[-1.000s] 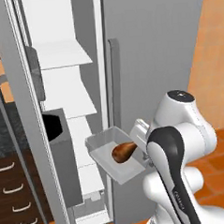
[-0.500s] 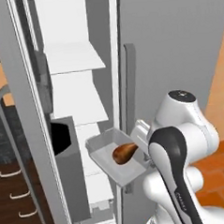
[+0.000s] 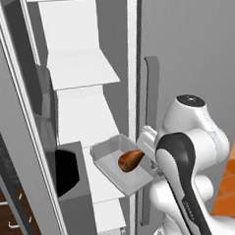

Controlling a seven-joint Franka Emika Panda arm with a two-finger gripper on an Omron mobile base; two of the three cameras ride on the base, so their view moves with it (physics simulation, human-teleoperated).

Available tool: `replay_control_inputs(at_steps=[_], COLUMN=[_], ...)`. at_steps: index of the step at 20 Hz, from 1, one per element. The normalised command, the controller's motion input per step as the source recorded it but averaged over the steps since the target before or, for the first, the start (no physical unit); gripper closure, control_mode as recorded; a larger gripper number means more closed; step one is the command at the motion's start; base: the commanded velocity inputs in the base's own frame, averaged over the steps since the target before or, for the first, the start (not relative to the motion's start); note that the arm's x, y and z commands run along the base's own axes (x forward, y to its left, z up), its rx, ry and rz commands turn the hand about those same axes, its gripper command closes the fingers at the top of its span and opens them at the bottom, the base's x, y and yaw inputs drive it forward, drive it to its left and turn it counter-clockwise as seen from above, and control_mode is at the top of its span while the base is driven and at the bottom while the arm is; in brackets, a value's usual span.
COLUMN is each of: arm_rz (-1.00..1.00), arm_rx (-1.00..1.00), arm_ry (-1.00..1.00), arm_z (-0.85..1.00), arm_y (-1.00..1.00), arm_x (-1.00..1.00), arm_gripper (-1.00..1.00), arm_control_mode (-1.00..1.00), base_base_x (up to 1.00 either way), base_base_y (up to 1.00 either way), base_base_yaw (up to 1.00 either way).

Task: Take the meat container that has the chicken drumstick and place it on the second highest rack of the freezer. Then take the vegetable container that has the cucumber and carrot and place it on the highest rack of the freezer.

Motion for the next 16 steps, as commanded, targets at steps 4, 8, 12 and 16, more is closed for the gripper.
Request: replay_control_inputs(at_steps=[4,8,12,16], arm_rz=[0.00,0.00,-0.01,-0.02], arm_rx=[0.00,0.00,0.00,-0.01], arm_ry=[0.00,0.00,0.00,0.04], arm_z=[0.00,0.00,0.05,0.06], arm_y=[0.00,0.00,0.20,0.42], arm_x=[0.00,0.00,0.06,0.26], arm_gripper=[1.00,1.00,1.00,1.00], arm_control_mode=[1.00,1.00,-1.00,-1.00], base_base_x=[0.00,0.00,0.00,0.00], base_base_y=[0.00,0.00,0.00,0.00], base_base_yaw=[0.00,0.00,0.00,0.00])
